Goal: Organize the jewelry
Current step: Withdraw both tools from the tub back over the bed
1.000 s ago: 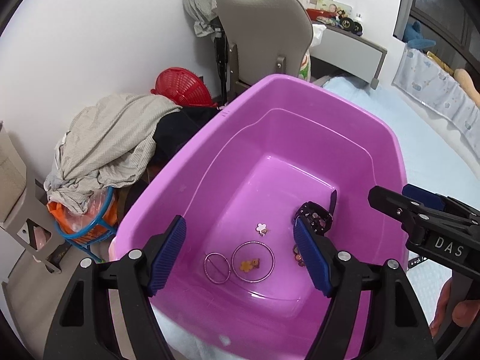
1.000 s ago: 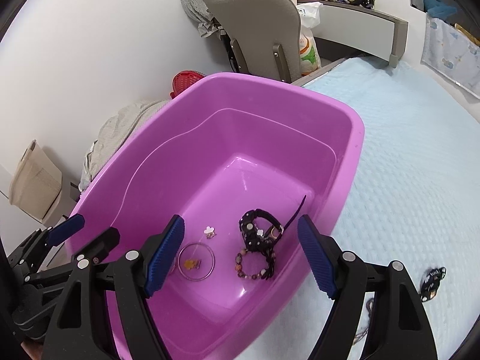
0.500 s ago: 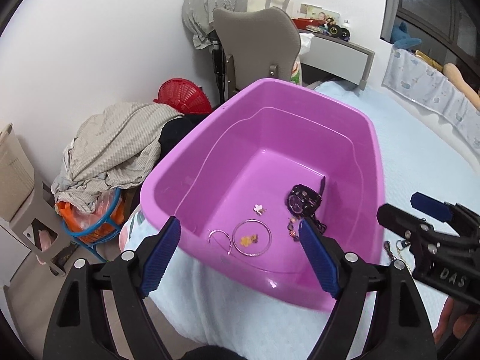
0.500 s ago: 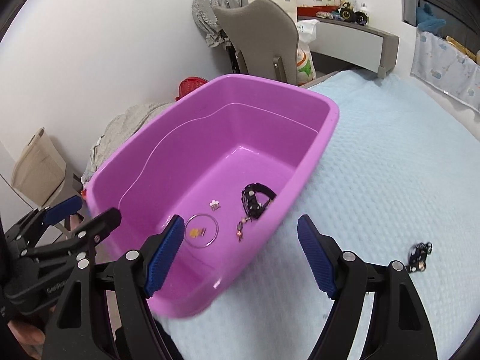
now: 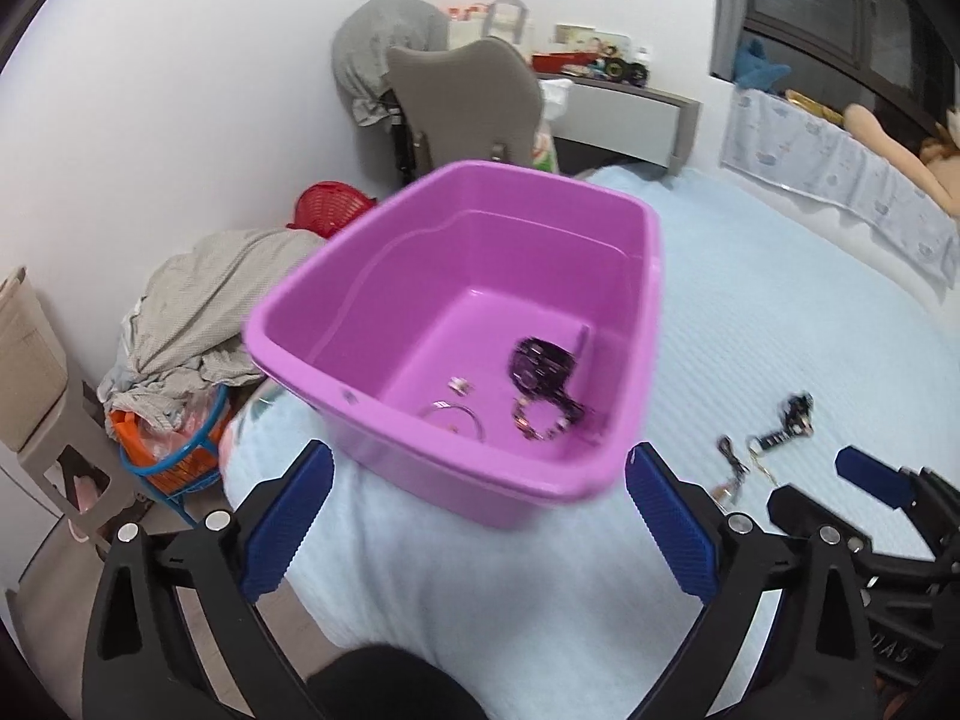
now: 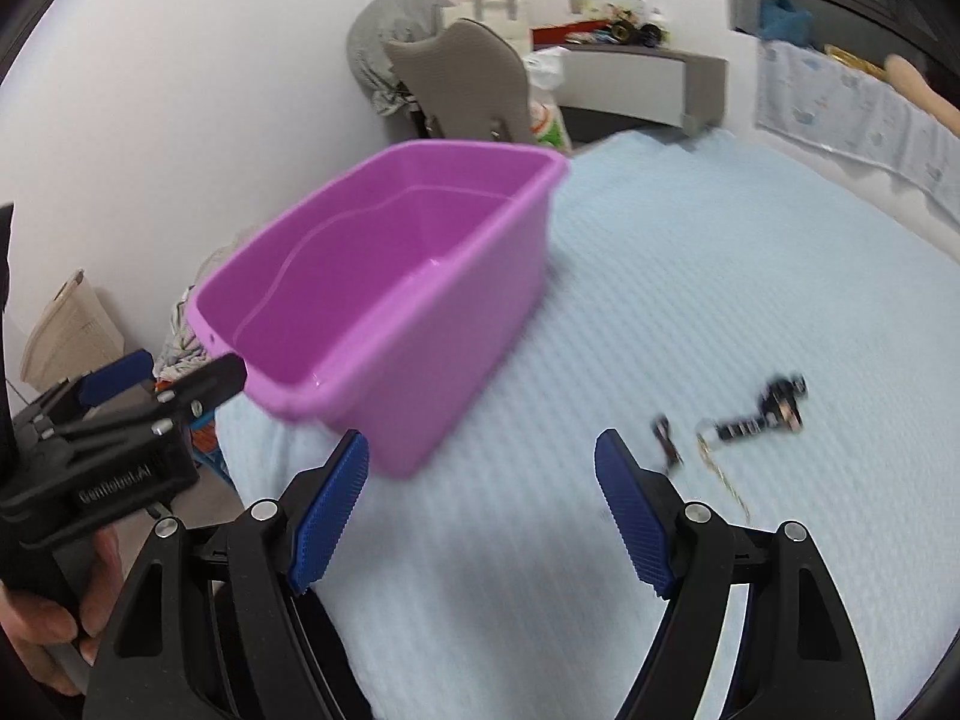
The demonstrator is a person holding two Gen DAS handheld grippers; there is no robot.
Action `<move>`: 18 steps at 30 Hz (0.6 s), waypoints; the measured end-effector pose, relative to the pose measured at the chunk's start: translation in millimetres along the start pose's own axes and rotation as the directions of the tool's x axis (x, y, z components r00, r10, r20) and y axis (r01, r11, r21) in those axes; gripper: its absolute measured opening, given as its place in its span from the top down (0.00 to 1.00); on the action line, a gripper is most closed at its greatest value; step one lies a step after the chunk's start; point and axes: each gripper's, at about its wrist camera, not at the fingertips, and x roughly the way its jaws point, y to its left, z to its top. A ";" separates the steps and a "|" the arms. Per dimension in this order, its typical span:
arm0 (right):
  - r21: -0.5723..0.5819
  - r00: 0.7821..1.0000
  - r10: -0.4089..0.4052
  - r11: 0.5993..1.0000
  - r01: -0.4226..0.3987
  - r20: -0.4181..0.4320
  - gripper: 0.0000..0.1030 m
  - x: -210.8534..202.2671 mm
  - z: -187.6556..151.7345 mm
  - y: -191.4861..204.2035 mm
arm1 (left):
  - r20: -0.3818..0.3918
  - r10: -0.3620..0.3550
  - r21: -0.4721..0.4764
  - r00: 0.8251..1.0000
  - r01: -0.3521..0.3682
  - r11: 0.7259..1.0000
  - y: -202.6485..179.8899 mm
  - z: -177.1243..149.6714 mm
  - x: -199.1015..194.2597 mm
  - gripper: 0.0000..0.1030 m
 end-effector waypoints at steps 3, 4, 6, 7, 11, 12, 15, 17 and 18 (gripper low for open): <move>0.029 1.000 -0.027 0.999 0.027 -0.008 0.28 -9.1 -27.2 -17.0 | -0.001 -0.030 0.021 1.000 0.030 0.999 -18.6 -15.2 -6.9 0.07; 0.039 0.999 -0.037 0.999 0.038 -0.012 0.28 -11.7 -35.7 -22.6 | -0.002 -0.039 0.027 0.999 0.039 0.999 -25.4 -21.0 -9.0 0.07; 0.065 0.998 -0.053 0.996 0.054 -0.020 0.28 -16.8 -52.3 -36.3 | -0.012 -0.058 0.033 0.998 0.059 0.998 -36.9 -32.0 -11.0 0.07; 0.079 0.998 -0.062 0.995 0.064 -0.024 0.28 -19.9 -61.4 -43.6 | -0.019 -0.069 0.034 0.997 0.070 0.997 -41.9 -37.0 -11.3 0.06; 0.116 0.994 -0.104 0.987 0.107 -0.030 0.28 -29.6 -88.9 -69.0 | -0.054 -0.097 0.044 0.994 0.099 0.994 -66.5 -58.1 -8.8 0.06; 0.127 0.993 -0.115 0.985 0.118 -0.031 0.28 -32.8 -96.2 -78.3 | -0.066 -0.103 0.049 0.992 0.106 0.993 -74.8 -64.3 -6.9 0.06; 0.145 0.988 -0.154 0.977 0.156 -0.026 0.28 -38.2 -110.4 -97.8 | -0.078 -0.106 0.052 0.991 0.110 0.993 -90.5 -76.2 -2.8 0.06; 0.157 0.984 -0.176 0.972 0.177 -0.022 0.25 -40.1 -118.3 -113.0 | -0.092 -0.120 0.046 0.988 0.125 0.991 -101.9 -84.6 3.0 0.06; 0.160 0.983 -0.184 0.970 0.185 -0.022 0.25 -40.6 -121.2 -117.4 | -0.100 -0.125 0.042 0.987 0.130 0.991 -105.8 -87.8 5.3 0.06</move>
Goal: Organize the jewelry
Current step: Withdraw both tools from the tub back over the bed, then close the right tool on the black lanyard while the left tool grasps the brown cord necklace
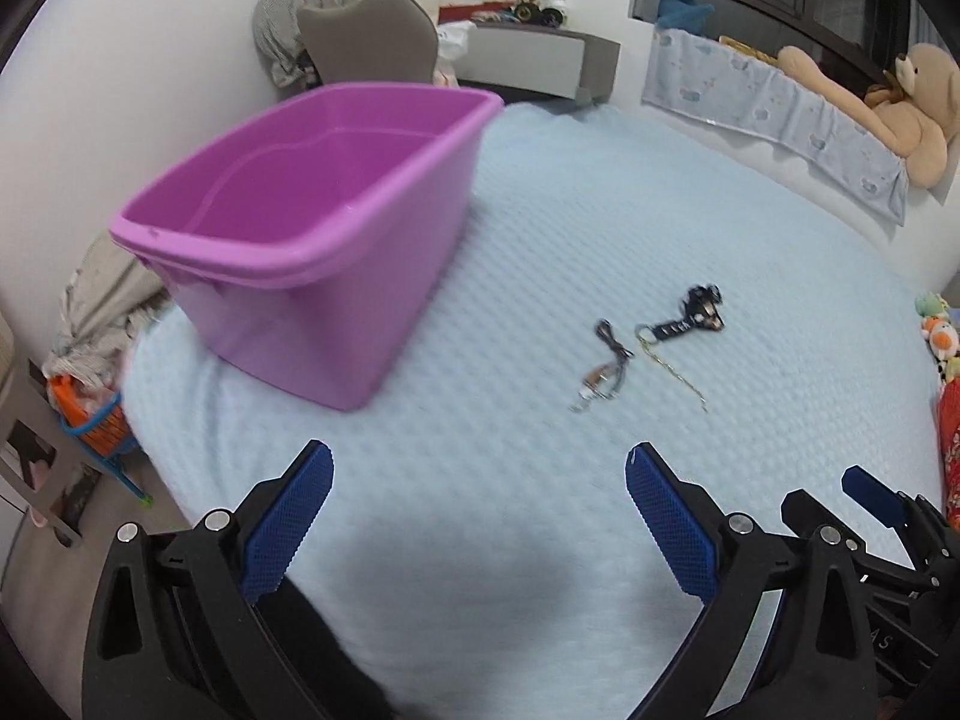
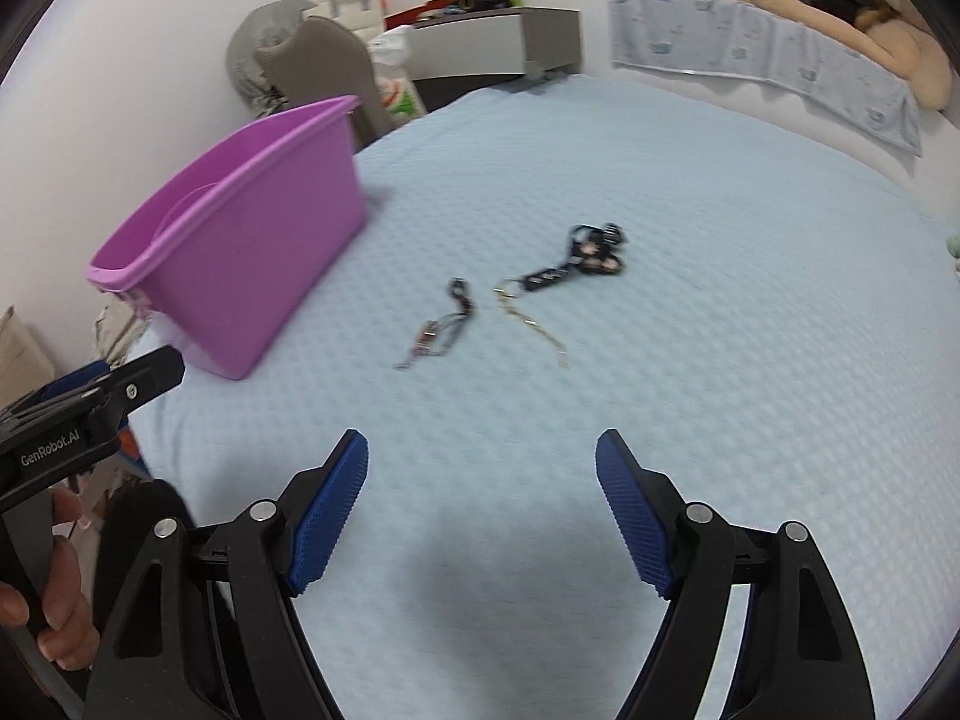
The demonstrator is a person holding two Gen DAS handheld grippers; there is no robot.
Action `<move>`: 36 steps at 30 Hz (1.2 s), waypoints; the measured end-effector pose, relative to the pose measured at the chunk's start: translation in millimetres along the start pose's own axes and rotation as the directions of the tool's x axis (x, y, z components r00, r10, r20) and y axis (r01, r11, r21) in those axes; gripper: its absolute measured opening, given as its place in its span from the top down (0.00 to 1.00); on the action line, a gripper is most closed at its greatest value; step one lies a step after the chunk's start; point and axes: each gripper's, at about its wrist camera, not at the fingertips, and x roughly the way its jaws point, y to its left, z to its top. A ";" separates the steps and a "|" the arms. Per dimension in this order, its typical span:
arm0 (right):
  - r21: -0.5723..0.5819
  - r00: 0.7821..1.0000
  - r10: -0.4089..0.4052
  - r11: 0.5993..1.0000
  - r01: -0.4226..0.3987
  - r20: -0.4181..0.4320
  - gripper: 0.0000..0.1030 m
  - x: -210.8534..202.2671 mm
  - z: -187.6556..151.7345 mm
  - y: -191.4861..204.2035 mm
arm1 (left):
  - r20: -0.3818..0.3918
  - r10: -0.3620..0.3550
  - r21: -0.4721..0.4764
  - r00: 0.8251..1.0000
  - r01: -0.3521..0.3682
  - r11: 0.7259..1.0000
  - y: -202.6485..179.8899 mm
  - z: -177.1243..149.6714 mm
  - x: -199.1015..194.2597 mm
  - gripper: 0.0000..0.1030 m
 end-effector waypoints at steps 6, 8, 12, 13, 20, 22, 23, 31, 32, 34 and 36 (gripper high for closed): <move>0.006 0.999 -0.031 0.999 0.031 -0.009 0.24 15.0 -6.0 -31.7 | -0.033 0.015 0.002 0.999 -0.015 1.000 -21.7 -13.4 27.5 0.06; 0.014 0.999 -0.031 0.999 0.031 -0.019 0.24 24.0 -5.2 -41.6 | -0.042 0.031 0.006 0.999 -0.031 0.999 -27.6 -16.2 38.2 0.06; 0.025 0.999 -0.025 0.999 0.026 -0.036 0.24 43.1 0.3 -56.8 | -0.067 0.050 0.020 0.996 -0.049 0.999 -38.5 -16.4 58.3 0.06; 0.026 0.999 -0.023 0.999 0.024 -0.040 0.24 48.3 2.2 -60.3 | -0.071 0.053 0.022 0.996 -0.051 0.998 -40.0 -15.9 62.5 0.06; 0.009 0.998 -0.001 1.000 0.001 -0.061 0.24 89.3 28.1 -79.0 | -0.099 0.065 -0.001 0.993 -0.066 0.998 -56.9 -7.1 99.5 0.06; -0.001 0.998 0.003 1.000 -0.003 -0.059 0.24 99.8 36.0 -84.5 | -0.097 0.066 -0.004 0.993 -0.067 0.998 -62.2 -5.2 109.3 0.06; -0.006 0.998 0.007 1.000 -0.007 -0.058 0.24 106.2 40.5 -87.6 | -0.094 0.071 -0.005 0.993 -0.072 0.997 -65.6 -3.8 114.9 0.06; -0.047 0.997 0.041 0.998 -0.045 -0.068 0.24 150.6 67.8 -102.0 | -0.084 0.084 -0.037 0.993 -0.088 0.995 -82.3 8.0 153.8 0.06; -0.055 0.996 0.046 0.997 -0.050 -0.070 0.24 156.6 71.1 -103.0 | -0.084 0.084 -0.042 0.993 -0.088 0.995 -83.8 9.3 158.3 0.06; -0.061 0.996 0.057 0.996 -0.061 -0.075 0.24 165.9 77.2 -103.9 | -0.083 0.088 -0.049 0.993 -0.092 0.995 -85.9 11.7 165.5 0.06; -0.061 0.994 0.070 0.995 -0.075 -0.081 0.24 175.6 83.5 -106.0 | -0.083 0.094 -0.050 0.992 -0.098 0.994 -88.8 13.4 172.7 0.06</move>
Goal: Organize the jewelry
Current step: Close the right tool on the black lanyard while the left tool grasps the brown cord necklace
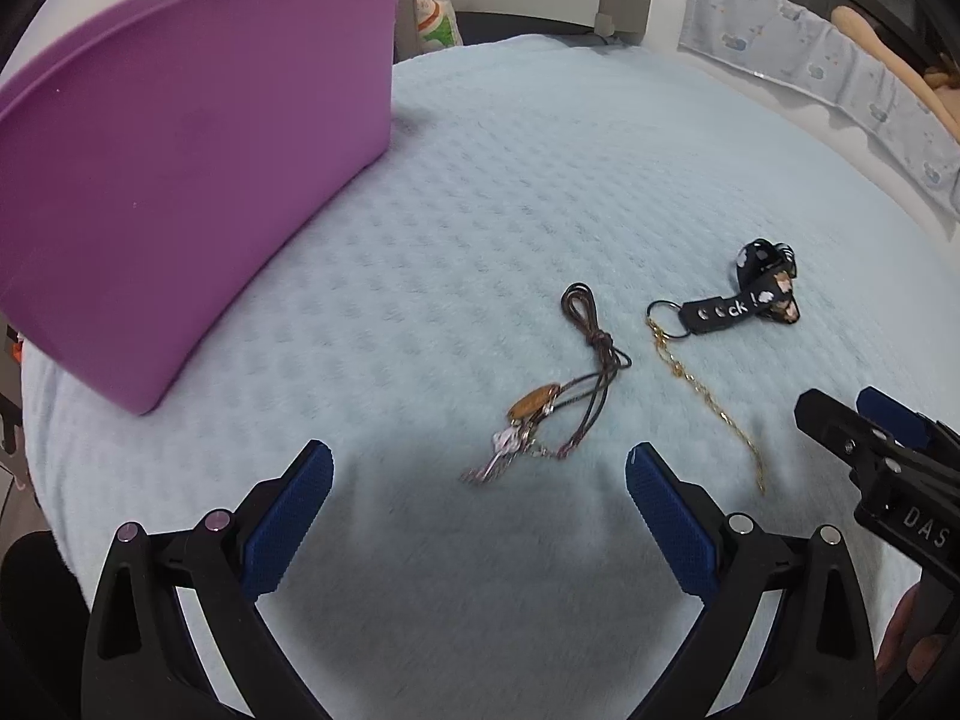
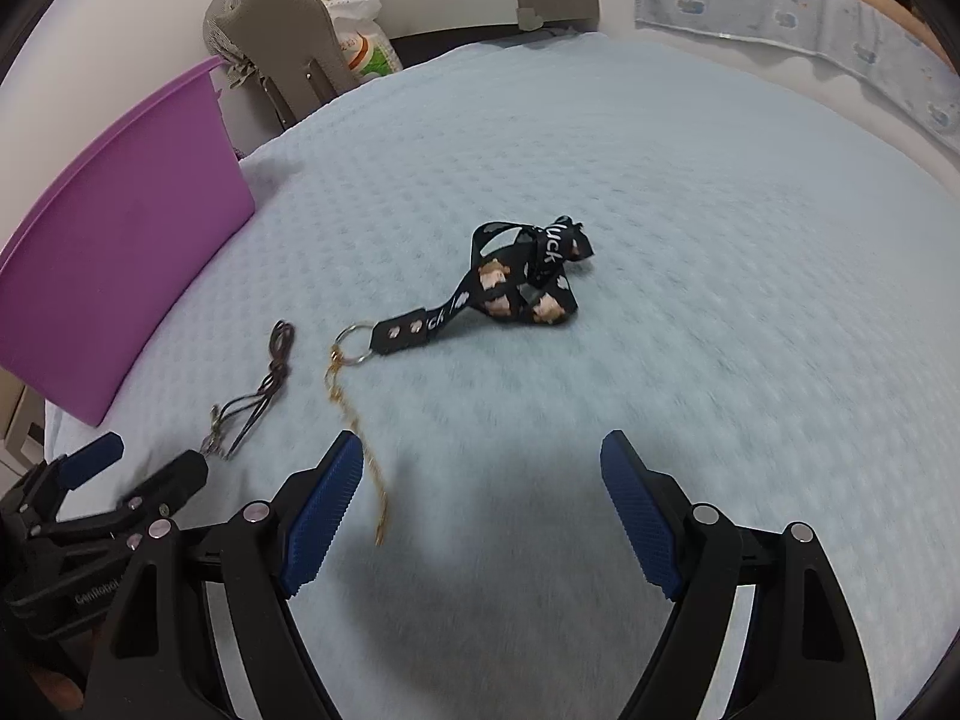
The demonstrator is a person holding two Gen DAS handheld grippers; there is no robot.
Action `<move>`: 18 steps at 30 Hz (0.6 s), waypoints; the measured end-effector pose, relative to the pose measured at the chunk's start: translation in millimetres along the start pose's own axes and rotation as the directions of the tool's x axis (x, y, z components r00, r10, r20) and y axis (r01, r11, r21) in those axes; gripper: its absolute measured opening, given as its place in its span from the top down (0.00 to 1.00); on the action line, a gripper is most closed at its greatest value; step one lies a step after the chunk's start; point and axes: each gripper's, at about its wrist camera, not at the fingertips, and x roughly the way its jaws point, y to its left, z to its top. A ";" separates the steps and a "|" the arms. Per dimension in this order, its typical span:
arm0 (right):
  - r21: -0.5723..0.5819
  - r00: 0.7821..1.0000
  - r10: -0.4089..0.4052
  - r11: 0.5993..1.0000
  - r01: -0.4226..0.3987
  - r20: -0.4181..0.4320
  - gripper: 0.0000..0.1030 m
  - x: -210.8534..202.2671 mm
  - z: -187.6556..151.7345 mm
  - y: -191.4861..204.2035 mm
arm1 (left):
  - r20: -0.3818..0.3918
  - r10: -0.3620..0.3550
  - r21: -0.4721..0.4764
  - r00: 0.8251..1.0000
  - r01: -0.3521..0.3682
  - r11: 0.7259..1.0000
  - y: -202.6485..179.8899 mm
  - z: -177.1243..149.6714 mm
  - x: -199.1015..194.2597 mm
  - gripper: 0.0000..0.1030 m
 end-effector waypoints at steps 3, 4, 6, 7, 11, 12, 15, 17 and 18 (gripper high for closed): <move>-0.003 1.000 0.009 1.000 -0.009 0.000 0.24 10.4 9.9 -2.7 | 0.001 0.010 -0.004 1.000 -0.010 1.000 -2.8 3.9 8.6 0.06; -0.003 1.000 0.015 1.000 -0.015 0.000 0.24 14.8 13.9 -3.4 | 0.001 0.010 -0.010 1.000 -0.010 1.000 -2.9 5.3 11.5 0.06; -0.004 1.000 0.029 1.000 -0.029 -0.005 0.24 23.6 21.2 -4.3 | 0.001 0.010 -0.018 1.000 -0.010 1.000 -3.0 8.0 16.5 0.06; -0.005 0.999 0.033 0.999 -0.033 -0.007 0.24 27.2 24.6 -4.6 | 0.001 0.013 -0.021 1.000 -0.013 1.000 -3.3 9.1 19.0 0.06; 0.015 0.999 0.042 0.999 -0.042 -0.008 0.24 42.1 38.8 -7.6 | 0.002 0.022 -0.026 1.000 -0.022 0.999 -8.1 12.6 26.8 0.06; 0.018 0.999 0.036 0.999 -0.035 -0.010 0.24 45.2 40.9 -8.6 | 0.003 0.022 -0.027 1.000 -0.022 0.999 -9.0 12.7 27.8 0.06; 0.046 0.999 0.031 0.998 -0.031 -0.015 0.24 56.5 47.9 -12.0 | 0.009 0.022 -0.027 1.000 -0.022 0.999 -12.1 13.1 31.6 0.06; 0.061 1.000 0.012 0.998 -0.011 -0.019 0.24 62.3 51.7 -13.8 | 0.007 0.030 -0.023 1.000 -0.030 0.999 -14.0 14.0 35.9 0.06; 0.062 1.000 0.004 0.998 -0.003 -0.021 0.24 64.4 52.4 -13.7 | 0.003 0.031 -0.025 1.000 -0.031 0.999 -14.0 14.9 38.3 0.06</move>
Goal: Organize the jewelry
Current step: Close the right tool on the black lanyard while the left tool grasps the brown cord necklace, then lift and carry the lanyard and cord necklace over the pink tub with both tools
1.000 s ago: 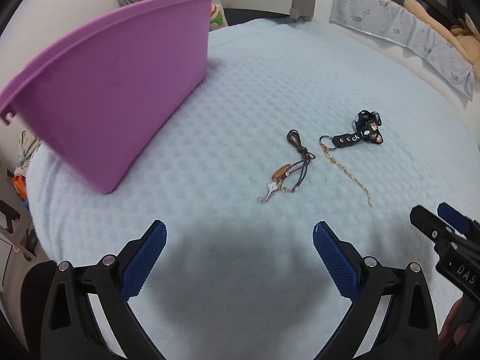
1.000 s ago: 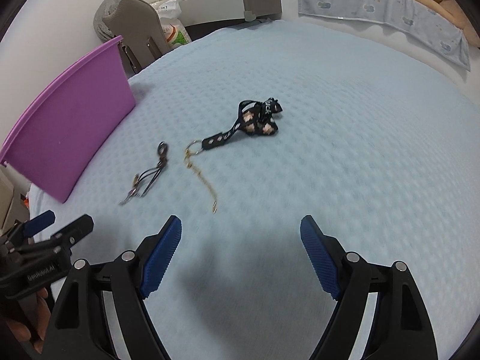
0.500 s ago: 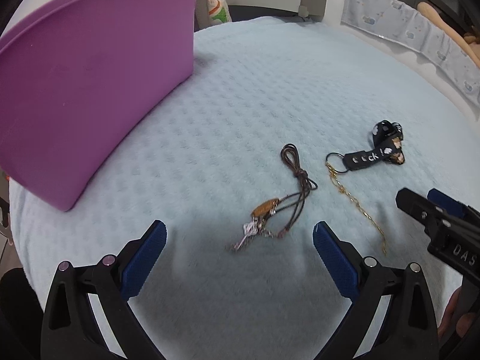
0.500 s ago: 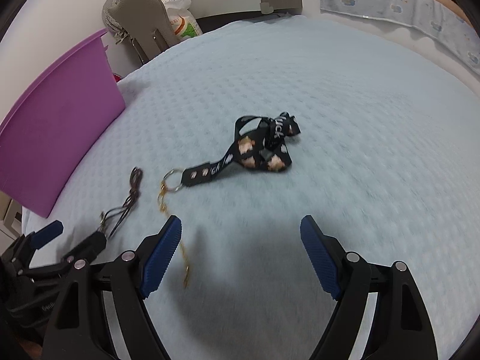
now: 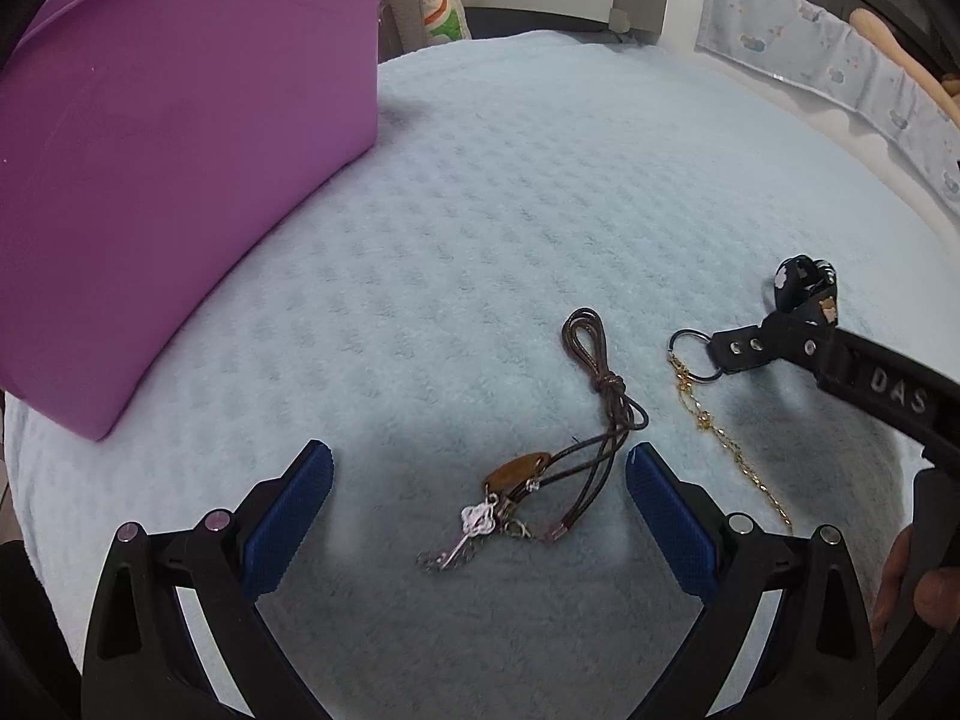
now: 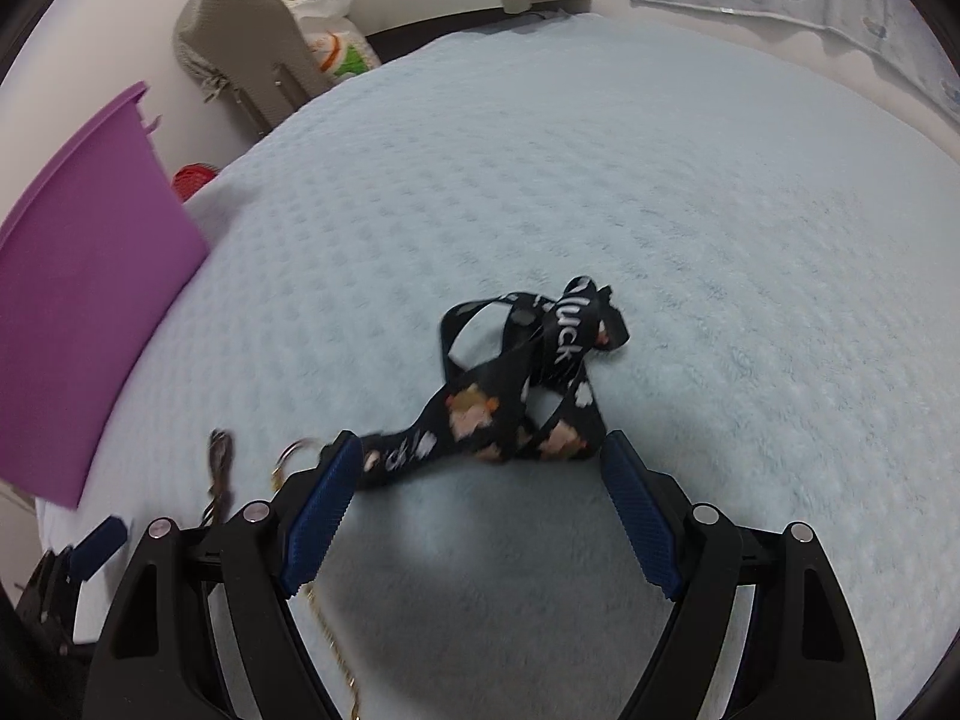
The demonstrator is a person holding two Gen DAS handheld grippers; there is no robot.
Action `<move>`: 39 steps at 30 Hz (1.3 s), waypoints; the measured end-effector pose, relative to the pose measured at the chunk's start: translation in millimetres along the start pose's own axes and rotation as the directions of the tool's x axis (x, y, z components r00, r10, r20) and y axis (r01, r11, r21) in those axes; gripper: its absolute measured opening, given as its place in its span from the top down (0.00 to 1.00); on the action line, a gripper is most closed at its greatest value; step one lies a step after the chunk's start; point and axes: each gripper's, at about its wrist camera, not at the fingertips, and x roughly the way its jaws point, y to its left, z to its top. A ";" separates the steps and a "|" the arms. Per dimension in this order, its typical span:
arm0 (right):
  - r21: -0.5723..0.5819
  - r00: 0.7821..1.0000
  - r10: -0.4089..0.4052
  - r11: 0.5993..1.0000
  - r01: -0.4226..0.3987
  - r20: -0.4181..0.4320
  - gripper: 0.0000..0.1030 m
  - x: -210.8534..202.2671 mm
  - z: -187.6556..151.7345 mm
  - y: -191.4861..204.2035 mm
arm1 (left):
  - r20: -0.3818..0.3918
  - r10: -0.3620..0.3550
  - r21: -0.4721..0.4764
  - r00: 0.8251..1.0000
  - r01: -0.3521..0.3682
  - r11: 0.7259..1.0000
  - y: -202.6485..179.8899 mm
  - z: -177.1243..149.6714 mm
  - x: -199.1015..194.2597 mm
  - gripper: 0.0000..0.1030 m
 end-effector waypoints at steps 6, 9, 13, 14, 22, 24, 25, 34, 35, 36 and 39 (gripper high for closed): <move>-0.041 0.999 -0.048 0.998 0.048 0.013 0.25 11.5 1.7 4.2 | -0.003 0.011 -0.005 1.000 -0.011 1.000 -0.4 1.7 10.7 0.06; -0.073 0.998 -0.063 0.995 0.065 0.025 0.26 14.9 1.6 7.6 | 0.005 0.009 -0.001 1.000 -0.009 1.000 -1.3 1.7 12.5 0.07; -0.100 0.995 -0.093 0.990 0.096 0.031 0.61 13.2 -1.0 11.4 | 0.021 0.004 -0.002 1.000 -0.004 1.000 -1.8 1.1 11.2 0.20; -0.105 0.996 -0.087 0.990 0.090 0.034 0.75 11.1 -2.7 12.4 | 0.032 0.008 0.005 0.999 -0.008 1.000 -2.9 1.1 9.3 0.25; -0.091 0.997 -0.066 0.994 0.069 0.034 0.92 -5.1 -12.4 14.4 | 0.039 -0.062 0.051 0.997 0.060 0.997 -5.1 2.9 2.0 0.95; -0.066 0.998 -0.039 0.997 0.041 0.041 0.92 -13.0 -14.6 11.6 | 0.044 -0.088 0.051 0.995 0.086 0.995 -1.4 3.8 -2.4 0.95; -0.057 0.999 -0.027 0.998 0.030 0.046 0.93 -17.0 -15.6 11.5 | 0.049 -0.098 0.055 0.994 0.095 0.994 0.8 4.0 -6.1 0.95; 0.003 0.990 0.019 1.000 -0.020 0.139 0.93 -83.5 -24.9 18.1 | 0.059 -0.172 0.128 0.983 0.164 0.978 18.9 4.4 -52.4 0.95; 0.010 0.989 0.026 1.000 -0.028 0.148 0.93 -92.9 -24.9 20.9 | 0.062 -0.177 0.134 0.982 0.168 0.977 20.8 5.4 -57.2 0.95; 0.014 0.987 0.030 0.999 -0.032 0.157 0.93 -101.4 -25.0 24.6 | 0.066 -0.186 0.144 0.980 0.175 0.974 24.2 5.7 -65.6 0.95; 0.019 0.983 0.037 0.999 -0.041 0.181 0.93 -124.5 -23.0 35.9 | 0.075 -0.207 0.167 0.975 0.192 0.967 32.2 8.1 -86.3 0.95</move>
